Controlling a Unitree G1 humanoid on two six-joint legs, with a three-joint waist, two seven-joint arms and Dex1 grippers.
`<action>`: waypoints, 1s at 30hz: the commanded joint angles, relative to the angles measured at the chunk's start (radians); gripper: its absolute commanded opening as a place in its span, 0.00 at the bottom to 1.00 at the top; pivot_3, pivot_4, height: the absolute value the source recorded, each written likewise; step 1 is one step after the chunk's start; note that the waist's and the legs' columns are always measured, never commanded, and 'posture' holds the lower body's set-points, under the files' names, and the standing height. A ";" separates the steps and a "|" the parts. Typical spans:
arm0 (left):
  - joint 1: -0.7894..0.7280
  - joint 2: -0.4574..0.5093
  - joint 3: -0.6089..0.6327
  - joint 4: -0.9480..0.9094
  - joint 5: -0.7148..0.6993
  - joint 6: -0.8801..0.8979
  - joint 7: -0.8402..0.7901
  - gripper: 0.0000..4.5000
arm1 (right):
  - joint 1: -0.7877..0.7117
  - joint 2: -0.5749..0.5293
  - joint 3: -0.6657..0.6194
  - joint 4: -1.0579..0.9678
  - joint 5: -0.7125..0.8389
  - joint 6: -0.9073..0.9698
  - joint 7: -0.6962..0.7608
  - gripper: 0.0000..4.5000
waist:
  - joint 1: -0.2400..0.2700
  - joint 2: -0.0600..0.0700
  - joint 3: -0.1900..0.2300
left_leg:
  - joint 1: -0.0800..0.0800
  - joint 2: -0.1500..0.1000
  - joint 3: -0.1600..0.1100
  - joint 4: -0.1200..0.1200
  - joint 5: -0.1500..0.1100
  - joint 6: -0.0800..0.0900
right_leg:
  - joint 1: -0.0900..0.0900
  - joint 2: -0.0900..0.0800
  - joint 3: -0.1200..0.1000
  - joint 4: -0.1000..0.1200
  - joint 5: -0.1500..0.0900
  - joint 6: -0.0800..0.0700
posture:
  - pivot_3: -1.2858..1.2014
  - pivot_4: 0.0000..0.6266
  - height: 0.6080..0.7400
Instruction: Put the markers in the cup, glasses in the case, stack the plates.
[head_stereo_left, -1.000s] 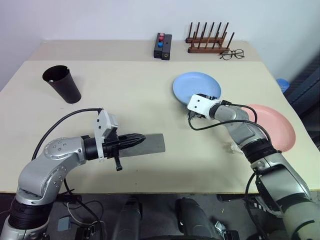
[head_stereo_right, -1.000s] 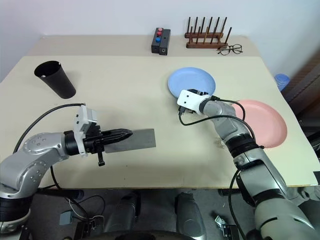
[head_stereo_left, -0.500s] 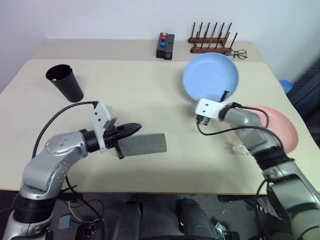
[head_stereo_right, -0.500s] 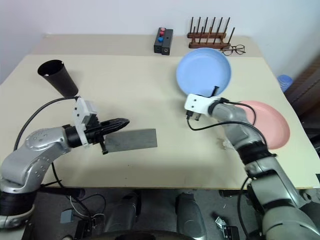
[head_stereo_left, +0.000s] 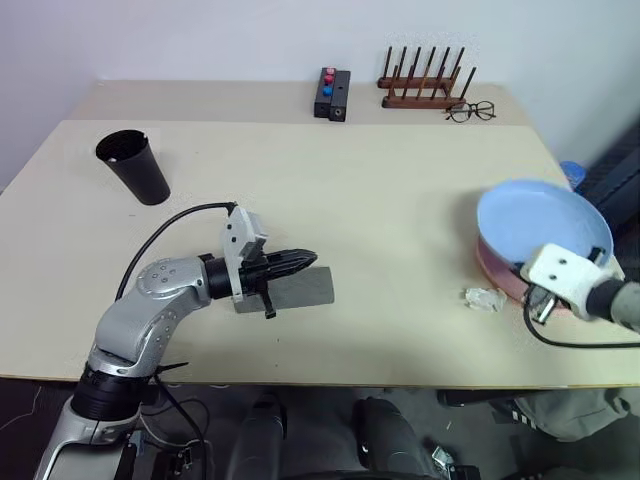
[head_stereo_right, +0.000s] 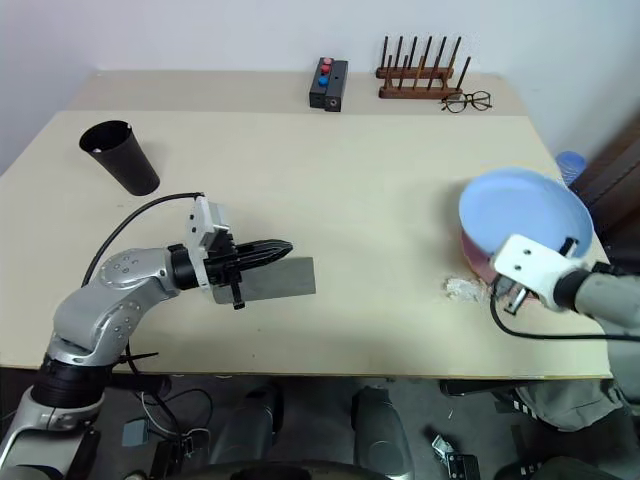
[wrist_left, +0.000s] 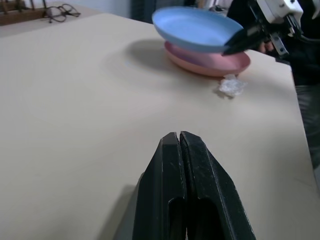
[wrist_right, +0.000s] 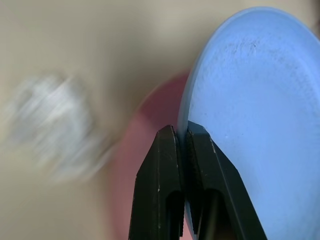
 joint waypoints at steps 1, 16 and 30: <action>-0.012 -0.010 -0.008 0.005 0.011 -0.043 -0.021 0.00 | 0.014 -0.008 -0.039 -0.029 0.013 0.019 -0.003 0.01 | 0.003 0.000 0.000 | 0.000 0.000 0.000 0.000 0.000 0.000 | 0.000 0.000 0.000 0.000 0.000 0.000 | 0.52 0.24 1.00; 0.082 -0.001 0.033 -0.024 0.032 -0.089 -0.001 0.00 | 0.000 -0.021 -0.024 -0.107 0.226 0.101 0.157 0.66 | 0.011 0.000 0.000 | -0.001 0.000 0.000 0.001 0.000 0.000 | 0.001 0.000 0.000 0.000 0.000 0.000 | 0.52 0.24 1.00; 0.074 0.003 0.040 -0.028 0.025 -0.062 0.019 0.00 | -0.047 0.005 0.153 -0.009 0.096 0.087 0.047 0.26 | 0.008 0.000 0.000 | 0.000 0.000 0.000 0.002 0.000 0.000 | 0.002 0.000 0.000 -0.001 0.000 0.000 | 0.52 0.24 1.00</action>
